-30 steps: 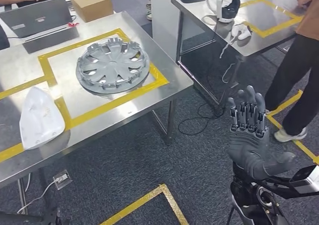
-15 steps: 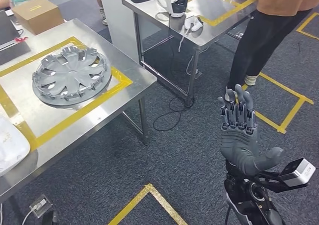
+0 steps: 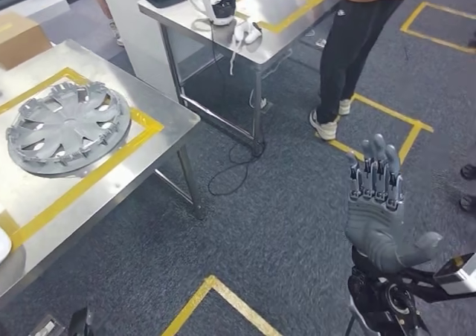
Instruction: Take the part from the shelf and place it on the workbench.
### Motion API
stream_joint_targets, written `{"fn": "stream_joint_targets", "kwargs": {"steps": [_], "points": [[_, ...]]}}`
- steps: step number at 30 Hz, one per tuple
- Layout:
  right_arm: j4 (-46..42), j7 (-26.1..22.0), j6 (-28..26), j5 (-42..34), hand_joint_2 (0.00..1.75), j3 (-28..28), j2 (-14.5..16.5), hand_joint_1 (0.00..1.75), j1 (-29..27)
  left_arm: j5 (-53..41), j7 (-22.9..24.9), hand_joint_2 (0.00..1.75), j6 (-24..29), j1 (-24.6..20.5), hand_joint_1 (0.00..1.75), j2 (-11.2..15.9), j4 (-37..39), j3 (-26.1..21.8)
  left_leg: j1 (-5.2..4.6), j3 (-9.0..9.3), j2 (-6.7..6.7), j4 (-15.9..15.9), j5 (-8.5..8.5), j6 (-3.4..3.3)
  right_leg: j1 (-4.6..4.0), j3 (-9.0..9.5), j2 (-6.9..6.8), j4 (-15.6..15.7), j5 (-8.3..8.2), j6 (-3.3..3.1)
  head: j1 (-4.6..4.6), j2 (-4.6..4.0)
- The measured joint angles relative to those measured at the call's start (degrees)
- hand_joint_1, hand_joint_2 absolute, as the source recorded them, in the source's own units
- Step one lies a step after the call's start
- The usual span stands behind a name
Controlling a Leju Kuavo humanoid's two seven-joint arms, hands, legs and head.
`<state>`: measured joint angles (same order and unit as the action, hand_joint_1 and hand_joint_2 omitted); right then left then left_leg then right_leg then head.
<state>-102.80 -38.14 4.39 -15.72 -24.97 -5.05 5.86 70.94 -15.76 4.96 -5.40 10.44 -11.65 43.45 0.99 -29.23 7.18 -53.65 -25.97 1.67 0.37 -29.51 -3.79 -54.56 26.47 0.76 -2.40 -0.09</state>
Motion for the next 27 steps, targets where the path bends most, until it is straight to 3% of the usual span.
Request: {"fn": "stream_joint_targets", "kwargs": {"steps": [1, 3, 5, 6, 8, 9, 11, 13, 14, 16, 18, 20, 22, 23, 24, 26, 27], "points": [[-0.06, 0.01, -0.11, 0.03, 0.0, 0.26, 0.02, 0.0, -0.25, 0.02, 0.02, 0.0, 0.01, -0.04, 0.0, 0.0, 0.0, 0.0, 0.1, 0.03, -0.05, -0.3, -0.36, 0.31, 0.04, -0.11, 0.72, 0.06, -0.18, -0.4, 0.22, 0.0], [-0.25, 0.07, -0.58, 0.28, 0.0, 0.74, 0.05, 0.0, -0.52, 0.05, 0.07, 0.0, 0.05, -0.07, 0.0, -0.02, 0.0, 0.0, 0.36, -1.42, -2.61, -3.87, -2.96, 0.71, 0.17, -0.31, 2.13, 0.28, -0.64, -1.22, 0.8, 0.0], [-0.37, 0.22, -1.44, 0.83, 0.0, 1.1, 0.08, 0.0, -0.74, 0.09, 0.24, 0.0, 0.12, -0.01, 0.0, -0.05, 0.0, 0.0, 0.4, -5.32, -5.89, -11.93, -7.1, 0.69, 0.08, -0.66, 3.51, 0.32, -0.95, -1.75, 1.73, 0.0], [-0.37, 0.34, -1.95, 1.14, 0.0, 1.32, 0.09, 0.0, -0.97, 0.13, 0.35, 0.0, 0.15, 0.07, 0.0, -0.06, 0.0, 0.0, 0.34, -7.32, -6.51, -15.81, -8.45, 0.6, -0.05, -0.8, 4.27, 0.31, -1.05, -1.9, 2.13, 0.0], [-0.37, 0.68, -2.93, 1.7, 0.0, 1.92, 0.09, 0.0, -1.59, 0.25, 0.5, 0.0, 0.21, 0.26, 0.0, -0.11, 0.0, 0.0, 0.19, -8.89, -6.86, -18.29, -7.99, 0.28, -0.28, -0.9, 5.94, 0.25, -1.14, -2.04, 2.65, 0.0], [-0.37, 0.96, -3.47, 1.98, 0.0, 2.32, 0.09, 0.0, -1.88, 0.36, 0.52, 0.0, 0.28, 0.3, 0.0, -0.13, 0.0, 0.0, 0.12, -7.78, -7.1, -15.58, -5.99, 0.04, -0.34, -0.86, 6.8, 0.18, -1.15, -2.04, 2.84, 0.0], [-0.36, 1.66, -4.55, 2.55, 0.0, 3.18, 0.08, 0.0, -2.35, 0.63, 0.52, 0.0, 0.46, 0.28, 0.0, -0.08, 0.0, 0.0, 0.09, -4.05, -9.29, -7.1, -1.76, -0.55, -0.46, -0.97, 8.33, -0.13, -1.1, -1.92, 3.27, 0.0], [-0.34, 2.25, -5.37, 2.97, 0.0, 4.13, 0.07, 0.0, -2.8, 0.89, 0.52, 0.0, 0.56, 0.18, 0.0, -0.03, 0.0, 0.0, 0.11, -1.84, -11.27, -1.73, 0.05, -0.82, -0.5, -1.44, 9.57, -0.49, -1.09, -1.56, 3.44, 0.0], [-0.33, 2.44, -5.66, 3.13, 0.0, 4.6, 0.07, 0.0, -3.05, 0.97, 0.52, 0.0, 0.57, 0.13, 0.0, -0.03, 0.0, 0.0, 0.07, -1.71, -11.35, -1.26, -0.09, -0.85, -0.45, -1.69, 10.17, -0.54, -1.16, -1.25, 3.41, 0.0], [-0.3, 2.87, -6.25, 3.57, 0.0, 5.48, 0.03, 0.0, -3.48, 1.04, 0.53, 0.0, 0.58, 0.07, 0.0, -0.12, 0.0, 0.0, 0.1, -1.61, -10.09, -1.02, 0.05, -1.1, -0.2, -2.03, 10.99, -0.56, -1.25, -0.68, 3.3, -0.01], [-0.07, 3.84, -7.38, 4.4, 0.0, 6.51, -0.11, 0.0, -3.89, 1.1, 0.57, 0.0, 0.66, 0.03, 0.0, -0.17, 0.0, 0.0, 0.35, -1.39, -8.63, -0.57, 0.25, -1.67, -0.29, -3.25, 9.03, -2.82, 0.22, -0.03, 2.93, -0.01], [0.71, 4.88, -8.56, 5.04, 0.0, 7.46, -0.37, 0.0, -4.19, 1.19, 0.61, 0.0, 0.72, 0.07, 0.0, -0.17, 0.0, 0.0, 0.36, -1.24, -7.23, -0.33, 0.31, -2.1, -0.23, -6.09, 5.7, -8.99, 3.59, 0.6, 2.2, 0.0], [2.15, 5.25, -9.21, 5.14, 0.0, 8.33, -0.77, 0.0, -4.59, 1.27, 0.61, 0.0, 0.72, 0.17, 0.0, -0.18, 0.0, 0.0, 0.26, -1.23, -5.84, -0.36, 0.24, -2.19, 0.19, -9.42, 4.35, -16.38, 6.46, 1.07, 1.61, 0.0], [2.83, 5.25, -9.35, 5.13, 0.0, 8.78, -0.98, 0.0, -4.86, 1.3, 0.61, 0.0, 0.72, 0.19, 0.0, -0.21, 0.0, 0.0, 0.28, -1.19, -5.16, -0.37, 0.18, -2.13, 0.37, -9.98, 4.15, -17.68, 6.46, 1.23, 1.37, 0.0], [3.51, 5.23, -9.44, 5.11, 0.0, 9.22, -1.19, 0.0, -5.11, 1.36, 0.61, 0.0, 0.72, 0.21, 0.0, -0.26, 0.0, 0.0, 0.31, -1.1, -4.42, -0.38, 0.08, -2.02, 0.51, -9.61, 3.93, -17.11, 5.56, 1.35, 1.08, 0.0], [4.31, 5.25, -9.49, 5.11, 0.0, 9.82, -1.44, 0.0, -5.3, 1.5, 0.61, 0.0, 0.72, 0.15, 0.0, -0.44, 0.0, 0.0, 0.42, -0.64, -3.16, -0.38, -0.19, -1.62, 0.64, -5.22, 2.99, -8.66, 1.62, 1.37, 0.52, 0.0], [4.71, 5.33, -9.62, 5.15, 0.0, 10.02, -1.52, 0.0, -5.35, 1.6, 0.61, 0.0, 0.72, 0.09, 0.0, -0.48, 0.0, -0.01, 0.43, -0.32, -2.6, -0.2, -0.27, -1.34, 0.51, -3.0, 2.19, -4.5, 0.4, 1.22, 0.37, 0.0]]}}
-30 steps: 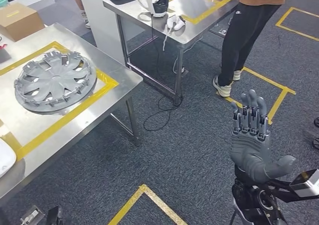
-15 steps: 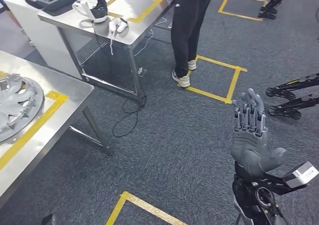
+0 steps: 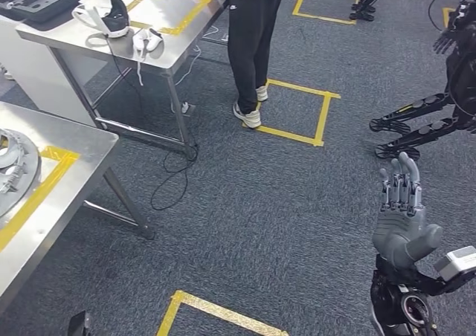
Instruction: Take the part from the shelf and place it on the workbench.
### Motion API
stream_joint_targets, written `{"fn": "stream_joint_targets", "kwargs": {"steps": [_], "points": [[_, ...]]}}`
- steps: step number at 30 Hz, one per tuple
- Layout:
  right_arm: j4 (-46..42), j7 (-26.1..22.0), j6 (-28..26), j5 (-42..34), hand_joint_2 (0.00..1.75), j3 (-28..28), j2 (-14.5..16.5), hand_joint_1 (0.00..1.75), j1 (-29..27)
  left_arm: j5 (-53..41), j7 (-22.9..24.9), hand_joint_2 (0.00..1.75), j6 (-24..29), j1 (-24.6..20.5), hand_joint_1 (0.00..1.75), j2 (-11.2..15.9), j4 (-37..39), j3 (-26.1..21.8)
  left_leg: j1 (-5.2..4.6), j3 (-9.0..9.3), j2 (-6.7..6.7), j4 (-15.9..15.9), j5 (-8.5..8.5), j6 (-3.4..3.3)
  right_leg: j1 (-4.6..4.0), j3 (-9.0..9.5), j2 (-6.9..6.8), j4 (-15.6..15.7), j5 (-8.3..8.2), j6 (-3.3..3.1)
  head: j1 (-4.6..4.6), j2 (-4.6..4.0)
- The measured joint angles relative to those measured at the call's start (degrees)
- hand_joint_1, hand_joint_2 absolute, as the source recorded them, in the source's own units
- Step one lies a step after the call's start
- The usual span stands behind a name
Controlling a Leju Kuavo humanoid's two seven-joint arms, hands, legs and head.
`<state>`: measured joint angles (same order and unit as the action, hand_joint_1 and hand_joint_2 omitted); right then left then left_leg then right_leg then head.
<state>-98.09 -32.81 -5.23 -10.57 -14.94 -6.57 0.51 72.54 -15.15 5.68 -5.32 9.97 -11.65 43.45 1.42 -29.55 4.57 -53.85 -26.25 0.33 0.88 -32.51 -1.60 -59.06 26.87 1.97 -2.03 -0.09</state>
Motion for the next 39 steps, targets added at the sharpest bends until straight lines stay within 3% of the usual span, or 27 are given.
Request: {"fn": "stream_joint_targets", "kwargs": {"steps": [2, 5, 6, 8, 10, 11, 12, 13, 14, 15, 17, 18, 19, 21, 23, 25, 27, 28, 29, 31, 33, 34, 36, 37, 39], "points": [[0.95, 0.22, -0.5, 0.24, 0.0, 0.45, -0.16, 0.0, -0.14, 0.22, -0.01, 0.0, 0.0, -0.11, 0.0, 0.0, 0.0, -0.01, -0.01, 0.48, 0.87, 0.28, -0.08, 0.64, -0.52, 2.19, -1.03, 4.52, -0.75, -0.49, -0.22, 0.0], [3.48, 1.06, -2.52, 1.47, 0.0, 1.45, -0.58, 0.0, -0.48, 0.51, -0.02, 0.0, 0.0, -0.29, 0.0, -0.11, -0.01, -0.02, -0.03, 0.93, 2.05, 0.65, -0.06, 1.79, -1.06, 2.24, 0.17, 4.87, -0.96, -1.82, -0.22, 0.0], [4.63, 1.54, -3.51, 2.06, 0.0, 1.8, -0.72, 0.0, -0.55, 0.56, -0.05, 0.0, 0.0, -0.35, 0.0, -0.17, -0.01, -0.02, 0.04, 0.94, 1.64, 0.33, -0.48, 2.12, -1.0, 2.46, 0.71, 5.1, -1.15, -2.25, -0.11, 0.0], [7.37, 2.43, -5.4, 2.84, 0.0, 2.6, -1.05, 0.0, -0.3, 0.6, -0.14, 0.0, 0.0, -0.42, 0.0, -0.22, -0.02, -0.02, 0.08, -0.81, -0.97, -3.77, -3.23, 2.44, -0.74, 2.83, 1.65, 5.57, -1.65, -3.01, 0.43, 0.0], [11.58, 2.69, -6.68, 2.97, 0.0, 3.61, -1.4, 0.0, 0.28, 0.61, -0.22, 0.0, 0.0, -0.29, 0.0, -0.22, -0.02, -0.02, -0.02, -4.94, -3.57, -12.02, -7.12, 2.24, -0.83, 2.53, 2.61, 5.6, -1.89, -3.39, 1.26, 0.0], [13.97, 2.71, -7.12, 3.1, 0.0, 4.13, -1.57, 0.0, 0.51, 0.62, -0.24, 0.0, 0.0, -0.16, 0.0, -0.24, -0.02, -0.02, -0.14, -6.91, -4.0, -15.55, -8.16, 2.07, -0.96, 2.42, 3.23, 5.59, -1.94, -3.48, 1.57, 0.0], [16.64, 2.72, -7.53, 3.4, 0.0, 4.61, -1.76, 0.0, 0.68, 0.65, -0.24, 0.0, 0.0, -0.03, 0.0, -0.28, -0.02, -0.02, -0.3, -8.04, -4.18, -17.19, -8.03, 1.81, -1.1, 2.36, 3.96, 5.58, -1.98, -3.54, 1.82, 0.0], [19.11, 2.67, -7.86, 3.77, 0.0, 5.01, -1.97, 0.0, 0.84, 0.67, -0.24, 0.0, 0.0, 0.06, 0.0, -0.32, -0.02, -0.02, -0.5, -8.07, -4.35, -16.44, -6.65, 1.46, -1.23, 2.38, 4.74, 5.58, -2.0, -3.57, 2.04, 0.0], [21.18, 2.53, -8.12, 4.12, 0.0, 5.32, -2.16, 0.0, 1.05, 0.69, -0.24, 0.0, 0.0, 0.1, 0.0, -0.34, -0.01, -0.02, -0.71, -7.08, -4.67, -13.66, -4.51, 1.05, -1.36, 2.46, 5.46, 5.57, -2.01, -3.58, 2.24, 0.0], [23.32, 2.28, -8.23, 4.34, 0.0, 5.63, -2.31, 0.0, 1.38, 0.71, -0.25, 0.0, 0.02, 0.11, 0.0, -0.29, -0.01, -0.02, -0.92, -5.31, -5.72, -9.17, -1.85, 0.46, -1.43, 2.55, 6.21, 5.57, -2.01, -3.57, 2.44, 0.0], [26.82, 2.27, -8.51, 4.75, 0.0, 6.13, -2.48, 0.0, 2.14, 0.74, -0.3, 0.0, 0.09, 0.1, 0.0, -0.09, -0.01, -0.03, -1.11, -2.3, -8.38, -1.94, 1.14, -0.46, -1.41, 2.39, 7.46, 5.55, -2.06, -3.38, 2.45, 0.0], [28.65, 2.71, -8.92, 5.19, 0.0, 6.32, -2.6, 0.0, 2.54, 0.8, -0.35, 0.0, 0.16, 0.06, 0.0, -0.01, -0.01, -0.04, -1.21, -1.48, -9.23, 0.12, 1.7, -0.74, -1.25, 2.19, 8.09, 5.55, -2.12, -3.17, 2.52, 0.0], [30.57, 3.3, -9.4, 5.75, 0.0, 6.43, -2.71, 0.0, 2.9, 0.88, -0.42, 0.0, 0.24, 0.0, 0.0, 0.0, -0.02, -0.04, -1.27, -1.25, -9.19, 0.61, 1.55, -0.81, -1.08, 1.96, 8.71, 5.59, -2.21, -2.88, 2.58, 0.0], [34.95, 3.86, -10.15, 6.68, 0.0, 6.62, -3.07, 0.0, 3.56, 1.12, -0.57, 0.0, 0.37, -0.18, 0.0, -0.17, -0.04, -0.04, -1.18, -0.82, -7.8, 1.4, 1.75, -0.89, -0.91, 1.69, 9.64, 5.78, -2.3, -2.31, 3.08, 0.0], [40.12, 3.27, -10.29, 6.97, 0.0, 6.85, -3.58, 0.0, 4.6, 1.34, -0.77, 0.0, 0.46, -0.14, 0.0, -0.32, -0.07, -0.05, -0.65, 0.09, -6.16, 2.62, 2.05, -1.04, -1.12, 0.57, 7.49, 3.6, -0.79, -1.59, 2.81, 0.0], [45.96, 2.92, -10.17, 7.05, 0.0, 6.98, -3.99, 0.0, 6.13, 1.47, -0.92, 0.0, 0.5, 0.06, 0.0, -0.36, -0.09, -0.07, -0.44, 0.72, -4.43, 3.25, 2.11, -1.15, -0.9, -2.9, 3.85, -3.56, 2.81, -0.65, 1.9, 0.0], [51.05, 3.39, -9.93, 7.21, 0.0, 6.95, -4.08, 0.0, 6.91, 1.49, -0.96, 0.0, 0.54, 0.14, 0.0, -0.39, -0.09, -0.08, -0.43, 0.85, -2.92, 3.23, 1.91, -1.1, -0.21, -6.6, 2.32, -10.78, 5.36, 0.14, 1.24, 0.0], [53.1, 3.86, -9.86, 7.37, 0.0, 6.92, -4.08, 0.0, 6.97, 1.5, -0.97, 0.0, 0.56, 0.15, 0.0, -0.44, -0.09, -0.08, -0.38, 0.95, -2.23, 3.2, 1.77, -0.96, 0.14, -7.14, 2.02, -11.68, 5.08, 0.47, 1.0, 0.0], [55.07, 4.47, -9.85, 7.52, 0.0, 6.89, -4.13, 0.0, 7.06, 1.52, -0.97, 0.0, 0.57, 0.15, 0.0, -0.5, -0.09, -0.08, -0.28, 1.13, -1.52, 3.15, 1.58, -0.74, 0.45, -6.37, 1.71, -10.07, 3.68, 0.77, 0.75, 0.0], [58.91, 5.72, -9.82, 7.73, 0.0, 6.87, -4.25, 0.0, 7.46, 1.56, -1.03, 0.0, 0.61, 0.12, 0.0, -0.58, -0.09, -0.09, -0.15, 1.71, -0.14, 2.93, 0.97, -0.05, 0.77, -2.18, -0.39, -1.81, -0.42, 1.31, 0.17, 0.0], [62.34, 6.65, -9.59, 7.69, 0.0, 6.85, -4.34, 0.0, 7.92, 1.61, -1.1, 0.0, 0.64, 0.07, 0.0, -0.52, -0.09, -0.12, -0.43, 2.14, 0.95, 2.44, 0.28, 0.75, 0.41, 1.12, -2.78, 4.48, -2.22, 0.89, -0.45, 0.0], [63.92, 7.01, -9.44, 7.61, 0.0, 6.84, -4.37, 0.0, 8.01, 1.62, -1.12, 0.0, 0.66, 0.04, 0.0, -0.5, -0.09, -0.14, -0.64, 2.24, 1.51, 2.28, 0.05, 1.08, 0.19, 1.52, -3.18, 5.34, -2.08, 0.38, -0.46, 0.0], [67.09, 7.76, -9.16, 7.28, 0.0, 6.82, -4.45, 0.0, 7.99, 1.64, -1.14, 0.0, 0.68, -0.06, 0.0, -0.58, -0.09, -0.15, -0.72, 2.38, 2.7, 2.15, -0.25, 1.6, 0.07, 1.47, -1.79, 5.23, -2.08, -0.88, 0.09, 0.0], [68.42, 8.1, -9.05, 7.1, 0.0, 6.82, -4.48, 0.0, 7.89, 1.65, -1.14, 0.0, 0.68, -0.1, 0.0, -0.61, -0.09, -0.15, -0.56, 2.3, 2.23, 1.58, -0.87, 1.88, 0.05, 1.38, -1.05, 5.23, -2.19, -1.28, 0.41, 0.0], [70.79, 8.85, -8.83, 6.68, 0.0, 6.85, -4.54, 0.0, 7.88, 1.64, -1.15, 0.0, 0.66, -0.1, 0.0, -0.64, -0.09, -0.16, -0.3, 0.35, -0.75, -3.17, -3.97, 2.12, 0.06, 1.37, 0.38, 5.34, -2.43, -2.1, 1.04, 0.0]]}}
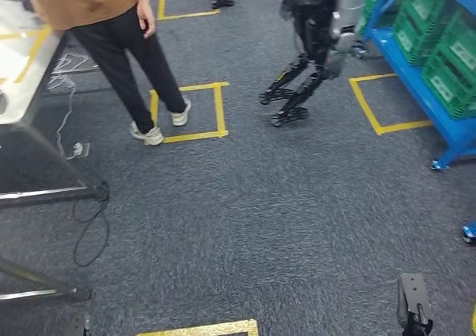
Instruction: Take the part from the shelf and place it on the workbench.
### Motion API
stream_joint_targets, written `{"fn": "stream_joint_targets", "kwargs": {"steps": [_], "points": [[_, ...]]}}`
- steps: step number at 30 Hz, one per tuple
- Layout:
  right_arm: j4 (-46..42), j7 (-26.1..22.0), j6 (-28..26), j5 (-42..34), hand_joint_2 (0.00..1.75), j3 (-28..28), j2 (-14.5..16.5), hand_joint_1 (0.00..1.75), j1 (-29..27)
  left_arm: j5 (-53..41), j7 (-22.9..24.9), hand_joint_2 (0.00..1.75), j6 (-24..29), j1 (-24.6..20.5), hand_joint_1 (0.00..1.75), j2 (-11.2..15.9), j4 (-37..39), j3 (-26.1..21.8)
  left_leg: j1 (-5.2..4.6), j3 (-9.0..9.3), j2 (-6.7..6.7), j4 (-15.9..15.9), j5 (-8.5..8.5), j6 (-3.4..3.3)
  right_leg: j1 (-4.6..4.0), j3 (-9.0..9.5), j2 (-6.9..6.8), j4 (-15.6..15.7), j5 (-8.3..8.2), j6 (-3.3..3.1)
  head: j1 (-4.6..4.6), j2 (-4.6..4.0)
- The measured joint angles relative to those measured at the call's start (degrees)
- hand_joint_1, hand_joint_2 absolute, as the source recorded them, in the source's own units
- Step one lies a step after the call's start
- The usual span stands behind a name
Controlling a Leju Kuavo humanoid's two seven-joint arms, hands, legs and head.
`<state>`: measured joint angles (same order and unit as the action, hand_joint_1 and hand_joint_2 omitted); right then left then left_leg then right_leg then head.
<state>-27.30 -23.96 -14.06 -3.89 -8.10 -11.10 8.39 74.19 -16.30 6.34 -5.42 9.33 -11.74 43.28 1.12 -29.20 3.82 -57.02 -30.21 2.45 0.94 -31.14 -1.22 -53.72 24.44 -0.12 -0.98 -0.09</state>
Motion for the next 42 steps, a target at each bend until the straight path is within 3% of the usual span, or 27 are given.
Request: {"fn": "stream_joint_targets", "kwargs": {"steps": [2, 3, 4, 5, 6, 8, 9, 11, 13, 15, 17, 19, 20, 21, 23, 24, 26, 28, 30, 32, 34, 35, 36, 37, 39, 41, 42], "points": [[1.95, 0.68, 0.16, -0.56, 0.0, 0.02, 0.0, 0.0, 0.04, -0.03, -0.02, 0.0, -0.04, 0.13, 0.0, 0.01, 0.0, -0.01, -0.07, -4.3, -2.84, -8.82, -4.09, -0.25, -0.22, -0.15, 1.41, 0.0, -0.06, -0.53, 0.85, 0.0], [2.88, 0.99, 0.29, -0.96, 0.0, 0.03, 0.0, 0.0, -0.1, -0.04, -0.03, 0.0, -0.07, 0.21, 0.0, 0.01, 0.0, -0.01, -0.17, -6.39, -3.27, -12.56, -5.25, -0.42, -0.39, -0.18, 2.22, -0.01, -0.08, -0.7, 1.2, 0.0], [3.68, 1.29, 0.45, -1.44, 0.0, 0.04, 0.0, 0.0, -0.34, -0.08, -0.04, 0.0, -0.1, 0.29, 0.0, 0.01, 0.0, -0.01, -0.3, -7.62, -3.45, -14.39, -5.3, -0.63, -0.55, -0.18, 3.06, -0.02, -0.09, -0.8, 1.46, 0.0], [4.47, 1.53, 0.63, -2.0, 0.0, 0.1, 0.0, 0.0, -0.59, -0.12, -0.04, 0.0, -0.12, 0.34, 0.0, 0.01, 0.0, -0.01, -0.42, -7.73, -3.56, -13.82, -4.19, -0.92, -0.7, -0.15, 3.9, -0.02, -0.1, -0.84, 1.66, 0.0], [5.26, 1.71, 0.85, -2.59, 0.0, 0.26, 0.0, 0.0, -0.84, -0.16, -0.06, 0.0, -0.14, 0.35, 0.0, 0.03, 0.0, -0.01, -0.54, -6.81, -3.87, -11.15, -2.17, -1.31, -0.82, -0.09, 4.82, -0.04, -0.12, -0.85, 1.85, 0.0], [6.55, 1.8, 1.09, -3.48, 0.0, 0.68, 0.01, 0.0, -1.17, -0.2, -0.11, 0.0, -0.16, 0.33, 0.0, 0.18, 0.01, -0.01, -0.74, -3.09, -6.14, -2.46, 2.2, -2.2, -1.0, -0.04, 6.37, -0.12, -0.13, -0.77, 2.19, 0.0], [7.12, 1.8, 1.16, -3.72, 0.0, 0.87, 0.01, 0.0, -1.31, -0.21, -0.15, 0.0, -0.16, 0.26, 0.0, 0.27, 0.01, -0.01, -0.77, -1.61, -7.21, 0.91, 3.5, -2.45, -1.09, -0.13, 7.1, -0.2, -0.14, -0.65, 2.29, 0.0], [8.15, 1.77, 1.23, -4.0, 0.0, 1.08, 0.01, 0.0, -1.65, -0.22, -0.2, 0.0, -0.16, 0.1, 0.0, 0.4, 0.02, -0.01, -0.87, -0.54, -7.96, 3.44, 4.03, -2.66, -1.1, -0.43, 8.38, -0.29, -0.22, -0.21, 2.23, 0.0], [9.06, 1.72, 1.33, -4.29, 0.0, 1.31, -0.03, 0.0, -2.15, -0.22, -0.22, 0.0, -0.16, -0.1, 0.0, 0.36, 0.02, -0.01, -0.81, -0.24, -6.47, 3.8, 4.23, -2.96, -0.97, -0.91, 9.01, -0.5, -0.15, 0.38, 2.13, 0.0], [9.84, 1.68, 1.43, -4.53, 0.0, 1.58, -0.08, 0.0, -2.51, -0.22, -0.22, 0.0, -0.14, -0.13, 0.0, 0.32, 0.02, -0.01, -0.7, 0.14, -4.97, 4.36, 4.44, -3.5, -1.01, -2.53, 6.46, -3.73, 2.0, 0.97, 1.58, 0.0], [10.44, 1.69, 1.64, -4.67, 0.0, 1.83, -0.09, 0.0, -2.58, -0.22, -0.22, 0.0, -0.09, 0.04, 0.0, 0.33, 0.02, -0.01, -0.78, 0.31, -3.44, 4.54, 4.4, -3.86, -0.78, -5.9, 2.95, -11.45, 6.27, 1.64, 0.74, -0.01], [11.01, 1.84, 2.08, -4.98, 0.0, 2.1, -0.04, 0.0, -2.66, -0.22, -0.2, 0.0, 0.01, 0.16, 0.0, 0.33, 0.02, -0.01, -0.84, 0.37, -1.94, 4.51, 4.24, -3.91, -0.25, -8.55, 1.83, -17.71, 8.73, 2.27, 0.32, 0.0], [11.32, 1.92, 2.38, -5.31, 0.0, 2.25, -0.02, 0.0, -2.79, -0.22, -0.17, 0.0, 0.1, 0.16, 0.0, 0.32, 0.02, -0.01, -0.82, 0.44, -1.25, 4.49, 4.14, -3.81, 0.01, -8.31, 1.59, -17.74, 8.28, 2.5, 0.16, 0.0], [11.61, 1.98, 2.69, -5.72, 0.0, 2.41, 0.0, 0.0, -2.92, -0.23, -0.14, 0.0, 0.19, 0.15, 0.0, 0.29, 0.02, -0.01, -0.78, 0.6, -0.59, 4.47, 3.99, -3.64, 0.22, -6.85, 1.22, -15.4, 6.86, 2.68, -0.06, 0.0], [12.09, 2.01, 3.3, -6.6, 0.0, 2.78, 0.01, 0.0, -3.13, -0.29, -0.07, 0.0, 0.31, 0.14, 0.0, 0.23, 0.02, -0.01, -0.78, 1.14, 0.72, 4.43, 3.57, -3.11, 0.26, -2.02, -0.88, -6.89, 3.38, 2.83, -0.64, 0.0], [12.27, 2.04, 3.6, -7.1, 0.0, 2.96, 0.02, 0.0, -3.17, -0.36, -0.04, 0.0, 0.31, 0.12, 0.0, 0.22, 0.02, -0.01, -0.89, 1.38, 1.28, 4.32, 3.33, -2.78, 0.09, -0.15, -1.95, -3.43, 2.37, 2.6, -0.97, 0.0], [12.61, 2.29, 4.11, -8.18, 0.0, 3.36, 0.05, 0.0, -3.39, -0.58, -0.03, 0.0, 0.23, 0.04, 0.0, 0.25, 0.02, -0.01, -1.15, 1.65, 2.39, 4.17, 3.0, -2.18, -0.35, 1.29, -2.73, -0.72, 2.11, 1.86, -1.04, 0.0], [13.06, 2.71, 4.45, -9.19, 0.0, 3.9, 0.06, 0.0, -3.88, -0.82, -0.01, 0.0, 0.0, -0.11, 0.0, 0.26, 0.02, -0.01, -1.02, 1.77, 3.07, 3.93, 2.65, -1.59, -0.43, 1.35, -1.32, -0.65, 1.91, 0.97, -0.62, 0.0], [13.44, 3.06, 4.68, -9.81, 0.0, 4.46, 0.07, 0.0, -4.22, -1.04, 0.01, 0.0, -0.18, -0.17, 0.0, 0.25, 0.02, -0.01, -0.67, 0.83, 0.74, 1.35, 0.71, -1.02, -0.38, 1.31, -0.06, -0.46, 1.61, 0.21, -0.17, 0.0], [13.63, 3.38, 4.97, -10.22, 0.0, 4.95, 0.12, 0.0, -4.16, -1.19, 0.02, 0.0, -0.25, -0.08, 0.0, 0.25, 0.02, -0.01, -0.51, -2.67, -2.53, -6.02, -3.21, -0.83, -0.41, 1.12, 1.16, -0.38, 1.42, -0.35, 0.46, 0.0], [13.83, 3.91, 5.3, -10.65, 0.0, 5.33, 0.3, 0.0, -4.09, -1.25, 0.02, 0.0, -0.31, 0.09, 0.0, 0.25, 0.02, -0.01, -0.53, -6.65, -3.44, -13.5, -5.8, -0.88, -0.53, 0.97, 2.66, -0.39, 1.36, -0.6, 1.04, -0.01], [13.95, 4.2, 5.43, -10.84, 0.0, 5.47, 0.4, 0.0, -4.12, -1.28, 0.02, 0.0, -0.34, 0.17, 0.0, 0.25, 0.02, 0.0, -0.55, -7.49, -3.52, -14.61, -5.48, -0.96, -0.57, 0.97, 3.49, -0.42, 1.35, -0.63, 1.23, -0.01], [14.06, 4.49, 5.52, -11.03, 0.0, 5.62, 0.49, 0.0, -4.17, -1.32, 0.02, 0.0, -0.38, 0.2, 0.0, 0.25, 0.02, 0.01, -0.55, -7.12, -3.59, -13.23, -4.0, -1.1, -0.57, 1.02, 4.3, -0.45, 1.35, -0.64, 1.43, -0.01], [14.16, 4.69, 5.58, -11.16, 0.0, 5.74, 0.56, 0.0, -4.2, -1.35, 0.02, 0.0, -0.43, 0.2, 0.0, 0.31, 0.02, 0.01, -0.55, -5.7, -3.9, -9.76, -1.72, -1.27, -0.56, 1.1, 5.12, -0.49, 1.35, -0.62, 1.63, 0.0], [14.29, 4.98, 5.73, -11.39, 0.0, 6.05, 0.71, 0.0, -4.18, -1.4, 0.02, 0.0, -0.52, 0.13, 0.0, 0.51, 0.02, 0.01, -0.4, -2.15, -6.05, -1.36, 2.23, -1.61, -0.62, 1.04, 6.61, -0.7, 1.39, -0.44, 2.11, 0.0], [14.34, 5.16, 5.91, -11.57, 0.0, 6.38, 0.84, 0.0, -4.16, -1.42, 0.02, 0.0, -0.58, 0.0, 0.0, 0.68, 0.02, 0.01, -0.37, -0.55, -7.37, 2.62, 3.4, -1.81, -0.67, 0.69, 7.84, -0.85, 1.39, 0.04, 2.19, 0.0], [14.38, 5.26, 5.96, -11.63, 0.0, 6.53, 0.87, 0.0, -4.21, -1.42, 0.02, 0.0, -0.6, -0.08, 0.0, 0.69, 0.02, 0.01, -0.44, -0.45, -6.92, 2.85, 3.4, -1.93, -0.64, 0.51, 8.42, -0.83, 1.34, 0.4, 2.12, 0.0]]}}
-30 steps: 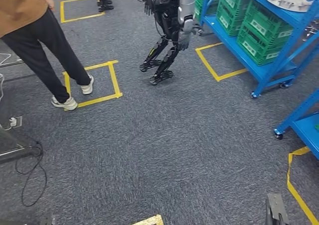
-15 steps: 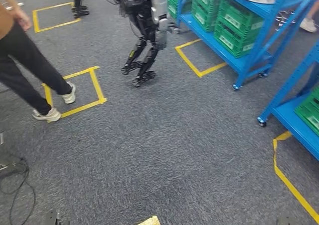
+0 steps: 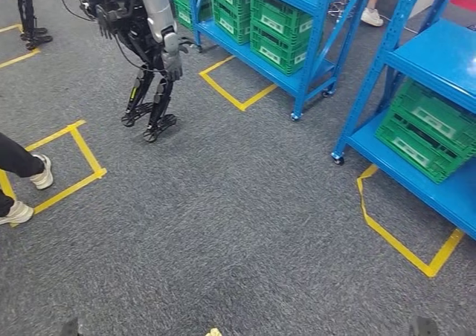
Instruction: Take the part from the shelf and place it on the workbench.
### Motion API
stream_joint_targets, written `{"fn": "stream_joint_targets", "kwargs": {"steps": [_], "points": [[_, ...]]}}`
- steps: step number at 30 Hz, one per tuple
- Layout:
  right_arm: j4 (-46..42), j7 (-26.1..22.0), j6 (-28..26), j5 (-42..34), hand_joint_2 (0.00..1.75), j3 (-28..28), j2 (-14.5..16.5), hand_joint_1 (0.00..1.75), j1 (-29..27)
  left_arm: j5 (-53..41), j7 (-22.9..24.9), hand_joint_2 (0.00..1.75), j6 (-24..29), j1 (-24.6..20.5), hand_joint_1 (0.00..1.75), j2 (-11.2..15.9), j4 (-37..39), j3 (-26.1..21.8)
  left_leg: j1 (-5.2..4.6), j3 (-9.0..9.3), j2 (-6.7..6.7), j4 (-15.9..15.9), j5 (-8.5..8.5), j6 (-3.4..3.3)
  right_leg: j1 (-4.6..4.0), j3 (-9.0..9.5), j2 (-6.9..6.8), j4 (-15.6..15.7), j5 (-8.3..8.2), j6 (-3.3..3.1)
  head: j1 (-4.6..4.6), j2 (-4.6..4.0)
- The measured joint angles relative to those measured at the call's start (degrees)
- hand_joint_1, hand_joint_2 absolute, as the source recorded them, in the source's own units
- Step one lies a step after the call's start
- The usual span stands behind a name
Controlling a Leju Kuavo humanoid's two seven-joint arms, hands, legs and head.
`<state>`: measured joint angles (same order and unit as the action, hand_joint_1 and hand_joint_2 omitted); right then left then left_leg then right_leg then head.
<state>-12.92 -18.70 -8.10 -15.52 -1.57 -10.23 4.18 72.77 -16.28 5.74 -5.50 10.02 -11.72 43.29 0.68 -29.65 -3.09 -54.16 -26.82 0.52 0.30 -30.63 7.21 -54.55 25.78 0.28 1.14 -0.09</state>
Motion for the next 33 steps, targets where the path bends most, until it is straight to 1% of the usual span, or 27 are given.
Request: {"fn": "stream_joint_targets", "kwargs": {"steps": [1, 2, 3, 5, 6, 7, 8, 9, 11, 12, 13, 16, 18, 19, 20, 22, 23, 24, 25, 26, 27, 28, 29, 30, 31, 32, 33], "points": [[0.08, 0.08, 0.03, -0.08, 0.0, 0.1, 0.02, 0.0, -0.11, -0.01, 0.0, 0.0, -0.02, -0.08, 0.0, -0.02, 0.0, 0.01, -0.01, 0.13, 0.66, 0.19, 0.11, -0.28, 0.12, -0.25, 0.28, 0.01, -0.01, 0.35, -0.07, 0.0], [0.18, 0.15, 0.03, -0.15, 0.0, 0.16, 0.03, 0.0, -0.23, -0.01, 0.0, 0.0, -0.02, -0.14, 0.0, -0.04, 0.0, 0.01, -0.02, 0.3, 1.3, 0.44, 0.22, -0.58, 0.13, -0.57, -0.51, -0.46, 0.34, 0.67, -0.17, 0.0], [0.27, 0.19, 0.02, -0.19, 0.0, 0.22, 0.05, 0.0, -0.29, 0.0, 0.0, 0.0, -0.02, -0.16, 0.0, -0.04, 0.0, 0.01, 0.02, 0.48, 2.02, 0.71, 0.32, -0.94, 0.12, -1.32, -1.97, -1.95, 1.36, 0.96, -0.45, 0.0], [0.35, 0.22, 0.02, -0.23, 0.0, 0.31, 0.07, 0.0, -0.21, 0.0, 0.0, 0.0, -0.02, -0.01, 0.0, 0.01, 0.01, 0.01, -0.07, 0.68, 3.48, 0.96, 0.32, -1.41, 0.12, -4.33, -5.5, -8.62, 5.21, 1.45, -1.3, 0.0], [0.36, 0.23, 0.02, -0.23, 0.0, 0.33, 0.11, 0.0, -0.15, 0.0, 0.0, 0.0, -0.02, 0.09, 0.0, 0.05, 0.01, 0.01, -0.16, 0.69, 4.22, 0.95, 0.24, -1.56, 0.24, -6.31, -6.33, -12.97, 7.27, 1.7, -1.69, 0.0], [0.39, 0.26, 0.02, -0.23, 0.0, 0.35, 0.16, 0.0, -0.15, -0.01, 0.0, 0.0, -0.02, 0.15, 0.0, 0.08, 0.01, 0.01, -0.24, 0.72, 4.94, 0.94, 0.17, -1.58, 0.37, -7.88, -6.63, -16.43, 8.54, 1.9, -1.9, 0.0], [0.44, 0.29, 0.02, -0.23, 0.0, 0.38, 0.23, 0.0, -0.22, -0.01, 0.0, 0.0, -0.02, 0.17, 0.0, 0.1, 0.01, 0.01, -0.28, 0.77, 5.62, 0.93, 0.08, -1.57, 0.5, -8.53, -6.78, -17.98, 8.71, 2.04, -2.06, 0.0], [0.5, 0.32, 0.02, -0.23, 0.0, 0.45, 0.29, 0.0, -0.28, -0.01, 0.0, 0.0, -0.02, 0.17, 0.0, 0.1, 0.01, 0.01, -0.28, 0.91, 6.29, 0.91, -0.05, -1.49, 0.6, -7.94, -6.96, -17.06, 7.7, 2.12, -2.25, 0.0], [0.59, 0.33, 0.03, -0.23, 0.0, 0.61, 0.33, 0.0, -0.32, -0.01, 0.0, 0.0, -0.02, 0.15, 0.0, 0.05, 0.01, 0.01, -0.26, 1.4, 7.51, 0.9, -0.38, -1.2, 0.72, -4.06, -8.06, -9.88, 3.84, 2.11, -2.74, 0.0], [0.61, 0.33, 0.03, -0.23, 0.0, 0.67, 0.33, 0.0, -0.3, -0.01, 0.0, 0.0, -0.02, 0.15, 0.0, 0.03, 0.01, 0.01, -0.25, 1.62, 7.9, 0.9, -0.51, -1.07, 0.74, -2.3, -8.68, -6.61, 2.34, 2.06, -2.92, 0.0], [0.61, 0.32, 0.04, -0.23, 0.0, 0.68, 0.33, 0.0, -0.29, -0.01, 0.0, 0.0, -0.02, 0.14, 0.0, 0.01, 0.01, 0.01, -0.24, 1.76, 8.13, 0.9, -0.6, -0.99, 0.74, -1.21, -9.19, -4.59, 1.48, 2.02, -3.03, 0.0], [0.61, 0.32, 0.04, -0.23, 0.0, 0.68, 0.33, 0.0, -0.27, -0.01, 0.0, 0.0, -0.02, 0.14, 0.0, -0.01, 0.01, 0.01, -0.25, 1.84, 8.24, 0.9, -0.66, -0.93, 0.73, -0.69, -9.6, -3.64, 1.13, 1.99, -3.09, 0.0], [0.61, 0.32, 0.08, -0.22, 0.0, 0.69, 0.33, 0.0, -0.15, -0.01, 0.0, 0.0, -0.01, 0.15, 0.0, 0.02, 0.01, 0.01, -0.49, 2.0, 8.59, 0.79, -0.89, -0.61, 0.32, 0.13, -10.99, -1.85, 1.2, 1.8, -3.4, 0.0], [0.66, 0.29, 0.14, -0.11, 0.0, 0.69, 0.36, 0.0, -0.17, 0.05, 0.0, 0.0, 0.08, 0.06, 0.0, 0.05, 0.01, 0.01, -0.46, 2.23, 8.85, 0.5, -1.33, -0.1, 0.14, 0.66, -10.71, -0.87, 1.09, 1.16, -3.36, 0.0], [0.7, 0.27, 0.21, 0.01, 0.0, 0.69, 0.38, 0.0, -0.14, 0.1, -0.01, 0.0, 0.17, -0.02, 0.0, 0.08, 0.01, 0.01, -0.42, 1.98, 8.16, -0.7, -2.36, 0.44, -0.04, 1.04, -10.14, -0.1, 0.97, 0.4, -3.17, 0.0], [0.79, 0.2, 0.35, 0.28, 0.0, 0.69, 0.43, 0.0, -0.05, 0.22, -0.02, 0.0, 0.36, -0.15, 0.0, 0.13, 0.01, 0.01, -0.11, -0.56, 5.66, -6.8, -6.01, 1.27, -0.01, 1.14, -7.47, 0.25, 0.41, -1.06, -2.23, 0.0], [0.79, 0.19, 0.4, 0.33, 0.0, 0.68, 0.48, 0.0, 0.08, 0.24, -0.02, 0.0, 0.36, -0.07, 0.0, 0.13, 0.01, 0.01, -0.11, -2.83, 4.21, -11.18, -8.0, 1.32, -0.04, 0.99, -6.79, 0.25, 0.29, -1.25, -1.84, 0.0], [0.79, 0.2, 0.47, 0.36, 0.0, 0.68, 0.54, 0.0, 0.14, 0.26, -0.02, 0.0, 0.37, 0.03, 0.0, 0.14, 0.01, 0.01, -0.12, -4.93, 3.67, -15.01, -9.27, 1.31, -0.08, 0.88, -6.03, 0.24, 0.24, -1.32, -1.51, 0.0], [0.8, 0.22, 0.52, 0.38, 0.0, 0.67, 0.6, 0.0, 0.13, 0.28, -0.02, 0.0, 0.39, 0.14, 0.0, 0.14, 0.01, 0.01, -0.14, -6.28, 3.49, -17.15, -9.43, 1.25, -0.13, 0.85, -5.22, 0.23, 0.22, -1.36, -1.26, 0.0], [0.8, 0.24, 0.55, 0.38, 0.0, 0.67, 0.67, 0.0, 0.09, 0.3, -0.01, 0.0, 0.42, 0.22, 0.0, 0.15, 0.01, 0.01, -0.15, -6.56, 3.38, -16.91, -8.32, 1.12, -0.16, 0.9, -4.34, 0.22, 0.21, -1.37, -1.03, 0.0], [0.81, 0.26, 0.56, 0.38, 0.0, 0.67, 0.69, 0.0, 0.06, 0.32, -0.01, 0.0, 0.43, 0.25, 0.0, 0.17, 0.01, 0.01, -0.15, -5.77, 3.09, -14.41, -6.21, 0.93, -0.17, 0.99, -3.47, 0.2, 0.21, -1.36, -0.8, 0.0], [0.81, 0.27, 0.55, 0.38, 0.0, 0.67, 0.72, 0.0, 0.04, 0.33, 0.0, 0.0, 0.44, 0.25, 0.0, 0.22, 0.01, 0.01, -0.14, -4.2, 2.25, -10.36, -3.64, 0.72, -0.16, 1.07, -2.65, 0.17, 0.22, -1.34, -0.57, 0.0], [0.81, 0.27, 0.55, 0.38, 0.0, 0.67, 0.75, 0.0, 0.07, 0.34, 0.0, 0.0, 0.44, 0.24, 0.0, 0.29, 0.01, 0.01, -0.09, -2.56, 0.67, -6.15, -1.59, 0.47, -0.21, 1.04, -1.9, 0.07, 0.25, -1.24, -0.34, 0.0], [0.81, 0.28, 0.55, 0.38, 0.0, 0.67, 0.79, 0.0, 0.13, 0.34, -0.01, 0.0, 0.44, 0.21, 0.0, 0.35, 0.01, 0.01, -0.02, -1.34, -0.61, -2.94, -0.31, 0.3, -0.23, 0.89, -1.18, -0.05, 0.28, -1.07, -0.23, 0.0], [0.81, 0.31, 0.55, 0.39, 0.0, 0.67, 0.83, 0.0, 0.18, 0.34, -0.01, 0.0, 0.44, 0.18, 0.0, 0.39, 0.01, 0.01, -0.02, -0.65, -1.54, -1.05, 0.2, 0.17, -0.19, 0.66, -0.52, -0.14, 0.27, -0.82, -0.2, 0.0], [0.81, 0.34, 0.56, 0.41, 0.0, 0.67, 0.87, 0.0, 0.17, 0.34, -0.02, 0.0, 0.44, 0.11, 0.0, 0.38, 0.01, 0.01, -0.05, -0.42, -1.74, -0.34, 0.13, 0.01, -0.11, 0.39, 0.19, -0.15, 0.23, -0.46, -0.22, 0.0], [0.81, 0.4, 0.56, 0.45, 0.0, 0.67, 0.88, 0.0, 0.1, 0.37, -0.02, 0.0, 0.44, 0.03, 0.0, 0.35, 0.01, 0.01, -0.06, -0.3, -1.0, -0.07, 0.18, -0.19, -0.01, 0.01, 0.92, -0.07, 0.15, -0.06, -0.29, 0.0]]}}
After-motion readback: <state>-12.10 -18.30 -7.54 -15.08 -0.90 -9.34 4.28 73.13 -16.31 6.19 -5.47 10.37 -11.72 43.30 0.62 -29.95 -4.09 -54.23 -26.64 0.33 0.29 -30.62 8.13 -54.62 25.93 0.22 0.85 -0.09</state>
